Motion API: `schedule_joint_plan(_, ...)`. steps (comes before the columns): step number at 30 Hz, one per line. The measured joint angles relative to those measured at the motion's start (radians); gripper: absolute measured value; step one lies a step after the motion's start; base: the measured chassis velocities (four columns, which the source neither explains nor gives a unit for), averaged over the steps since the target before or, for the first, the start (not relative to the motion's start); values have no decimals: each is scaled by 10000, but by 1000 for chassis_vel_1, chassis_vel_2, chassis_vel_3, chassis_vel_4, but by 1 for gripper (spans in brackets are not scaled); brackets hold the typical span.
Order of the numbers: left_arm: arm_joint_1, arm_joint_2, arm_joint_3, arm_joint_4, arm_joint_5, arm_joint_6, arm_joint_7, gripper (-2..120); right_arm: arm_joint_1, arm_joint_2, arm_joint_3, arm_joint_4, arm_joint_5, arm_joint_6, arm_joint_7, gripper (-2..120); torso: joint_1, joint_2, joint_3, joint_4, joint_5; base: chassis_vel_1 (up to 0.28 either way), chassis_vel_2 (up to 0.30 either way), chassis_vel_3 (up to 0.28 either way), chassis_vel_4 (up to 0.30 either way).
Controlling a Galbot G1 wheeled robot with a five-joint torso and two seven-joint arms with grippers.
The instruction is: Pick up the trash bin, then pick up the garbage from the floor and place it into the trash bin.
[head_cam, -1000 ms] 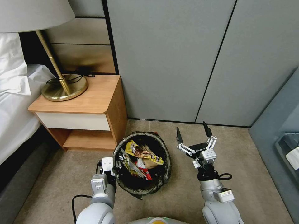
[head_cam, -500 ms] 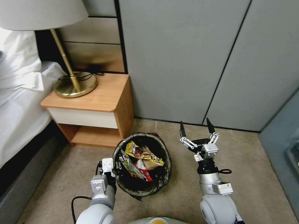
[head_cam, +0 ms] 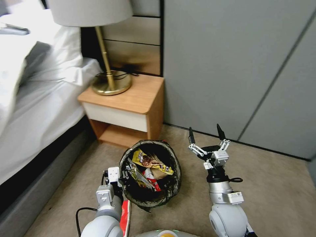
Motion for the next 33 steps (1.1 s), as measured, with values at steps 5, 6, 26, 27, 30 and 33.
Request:
schedule_joint_plan(5,-3,-9,0,2,0,1,0,0,10,-15,10,0,-7,-6,-20,100,0,0,0,0,0,133,126,124,117)
schedule_joint_plan(6,-4,-9,1,1,0,1,0,0,9,-21,16,1,-10,-7,-23,100,0,0,0,0,0,130,131,128,108)
schedule_joint_plan(26,-7,73,-118,-277,-72,21,11,0,-154,-57,39,45,-163,50,-330,100,0,0,0,-1,1,124,122,123,125)
schedule_joint_plan(27,-6,77,-133,-288,-88,22,11,0,-165,-57,39,37,-165,75,-356,100,0,0,0,-1,0,126,125,159,128)
schedule_joint_plan(30,2,89,-150,-341,-116,33,11,0,-173,-54,41,34,-166,105,-386,100,0,0,0,-1,0,122,125,127,125)
schedule_joint_plan(33,4,97,-173,-388,-126,43,11,0,-176,-52,42,35,-166,109,-405,100,0,0,0,-1,0,134,112,103,116)
